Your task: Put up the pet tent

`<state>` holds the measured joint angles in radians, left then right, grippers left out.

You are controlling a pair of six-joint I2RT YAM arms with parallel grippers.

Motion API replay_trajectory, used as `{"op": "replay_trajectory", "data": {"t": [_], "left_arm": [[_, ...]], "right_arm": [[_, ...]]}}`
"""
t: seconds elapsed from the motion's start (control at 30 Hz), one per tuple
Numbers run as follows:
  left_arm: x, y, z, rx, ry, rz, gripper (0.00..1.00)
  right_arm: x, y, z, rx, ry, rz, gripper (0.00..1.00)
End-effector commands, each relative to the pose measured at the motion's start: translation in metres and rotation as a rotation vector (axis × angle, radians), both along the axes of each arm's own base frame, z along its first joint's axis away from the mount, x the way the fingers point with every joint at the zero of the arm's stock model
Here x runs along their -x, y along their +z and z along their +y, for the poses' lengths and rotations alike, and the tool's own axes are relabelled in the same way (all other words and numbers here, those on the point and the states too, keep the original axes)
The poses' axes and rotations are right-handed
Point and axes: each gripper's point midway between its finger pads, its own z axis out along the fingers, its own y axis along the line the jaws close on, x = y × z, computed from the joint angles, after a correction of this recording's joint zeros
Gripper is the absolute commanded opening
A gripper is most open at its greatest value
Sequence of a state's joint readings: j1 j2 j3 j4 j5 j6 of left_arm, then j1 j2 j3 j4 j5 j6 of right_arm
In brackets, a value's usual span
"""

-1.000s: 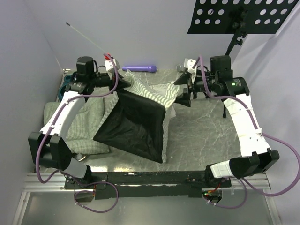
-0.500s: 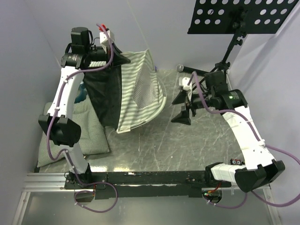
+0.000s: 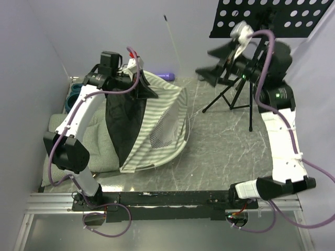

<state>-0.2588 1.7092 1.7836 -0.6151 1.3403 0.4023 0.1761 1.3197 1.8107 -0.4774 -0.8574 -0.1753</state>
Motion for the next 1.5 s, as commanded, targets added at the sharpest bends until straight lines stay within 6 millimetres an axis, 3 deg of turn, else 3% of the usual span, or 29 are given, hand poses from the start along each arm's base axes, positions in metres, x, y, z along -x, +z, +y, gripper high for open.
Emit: {"op": "replay_trajectory", "data": {"t": [0.0, 0.13, 0.27, 0.47, 0.6, 0.83, 1.07, 1.2, 1.23, 1.3, 1.33, 1.4, 1.47], "left_arm": [[0.032, 0.009, -0.002, -0.001, -0.076, -0.069, 0.01], [0.042, 0.004, -0.011, -0.01, -0.096, -0.066, 0.01], [0.044, 0.009, -0.015, 0.002, -0.086, -0.057, 0.01], [0.043, 0.01, -0.015, -0.001, -0.083, -0.064, 0.01], [0.043, 0.009, -0.017, 0.0, -0.088, -0.059, 0.01], [0.046, 0.006, -0.019, -0.016, -0.105, -0.079, 0.01], [0.049, 0.008, -0.019, -0.013, -0.107, -0.085, 0.01], [0.049, 0.01, -0.019, -0.007, -0.099, -0.084, 0.01], [0.049, 0.011, -0.019, -0.005, -0.1, -0.085, 0.01], [0.051, 0.014, -0.018, -0.001, -0.1, -0.089, 0.01], [0.052, 0.015, -0.018, 0.0, -0.1, -0.087, 0.01], [0.054, 0.024, -0.017, 0.016, -0.102, -0.099, 0.01], [0.055, 0.047, -0.016, 0.06, -0.103, -0.135, 0.01]], "right_arm": [[-0.008, 0.07, 0.007, -0.137, 0.018, -0.114, 0.91], [-0.003, 0.107, 0.02, -0.235, 0.107, -0.168, 0.85], [0.016, 0.122, 0.035, -0.244, 0.246, -0.196, 0.82], [0.048, 0.11, 0.051, -0.22, 0.418, -0.181, 0.81], [0.067, 0.114, 0.061, -0.201, 0.481, -0.223, 0.82], [0.053, 0.122, 0.073, -0.217, 0.427, -0.243, 0.75], [0.054, 0.127, 0.081, -0.226, 0.428, -0.277, 0.47], [0.05, 0.118, 0.085, -0.212, 0.431, -0.238, 0.42], [0.051, 0.118, 0.085, -0.214, 0.432, -0.235, 0.36], [0.048, 0.117, 0.086, -0.217, 0.425, -0.223, 0.08], [0.046, 0.116, 0.086, -0.217, 0.417, -0.218, 0.0], [0.039, 0.108, 0.086, -0.204, 0.388, -0.194, 0.0], [0.026, 0.092, 0.088, -0.154, 0.34, -0.149, 0.0]]}}
